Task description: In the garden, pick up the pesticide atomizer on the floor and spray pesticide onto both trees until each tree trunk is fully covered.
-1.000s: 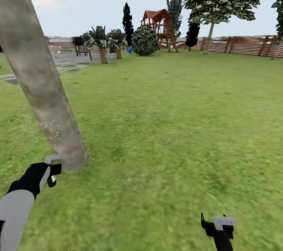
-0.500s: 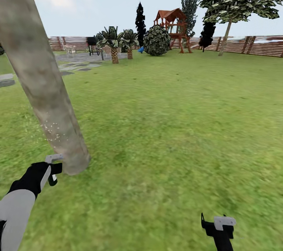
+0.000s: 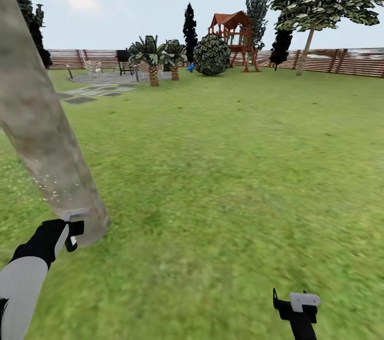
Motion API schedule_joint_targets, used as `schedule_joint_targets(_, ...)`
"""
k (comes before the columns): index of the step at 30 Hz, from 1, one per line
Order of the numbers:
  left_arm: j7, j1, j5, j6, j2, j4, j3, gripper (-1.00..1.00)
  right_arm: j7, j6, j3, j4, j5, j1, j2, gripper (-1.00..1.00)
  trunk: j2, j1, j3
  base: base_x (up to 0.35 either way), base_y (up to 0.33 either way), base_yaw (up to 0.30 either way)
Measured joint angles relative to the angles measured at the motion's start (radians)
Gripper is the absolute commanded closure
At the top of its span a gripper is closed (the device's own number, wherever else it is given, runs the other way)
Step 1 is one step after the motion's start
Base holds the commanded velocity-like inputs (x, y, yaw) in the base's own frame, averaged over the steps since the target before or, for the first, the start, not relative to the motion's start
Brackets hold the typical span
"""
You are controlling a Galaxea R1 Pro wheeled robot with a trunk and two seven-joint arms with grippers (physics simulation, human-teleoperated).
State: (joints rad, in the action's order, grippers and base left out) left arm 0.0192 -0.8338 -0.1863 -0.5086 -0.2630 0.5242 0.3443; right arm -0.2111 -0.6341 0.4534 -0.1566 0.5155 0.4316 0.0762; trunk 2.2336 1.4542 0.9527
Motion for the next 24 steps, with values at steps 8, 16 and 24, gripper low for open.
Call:
schedule_joint_targets(8,-0.001,0.000,-0.001,0.000,0.000,-0.001,0.000,1.00,0.000,0.000,0.000,0.000,0.000,0.000,0.000,-1.00,0.000,0.000,0.000,0.156,-0.236,0.015)
schedule_joint_targets(16,-0.001,0.000,0.000,-0.001,-0.002,0.001,-0.001,1.00,0.000,0.000,0.000,0.000,0.000,0.000,0.000,-1.00,0.000,0.000,0.000,0.149,-0.240,0.250)
schedule_joint_targets(24,-0.001,0.000,-0.002,0.001,-0.003,-0.001,-0.002,1.00,0.000,0.000,0.000,0.000,0.000,0.000,0.000,-1.00,0.000,0.000,0.000,0.149,-0.240,0.277)
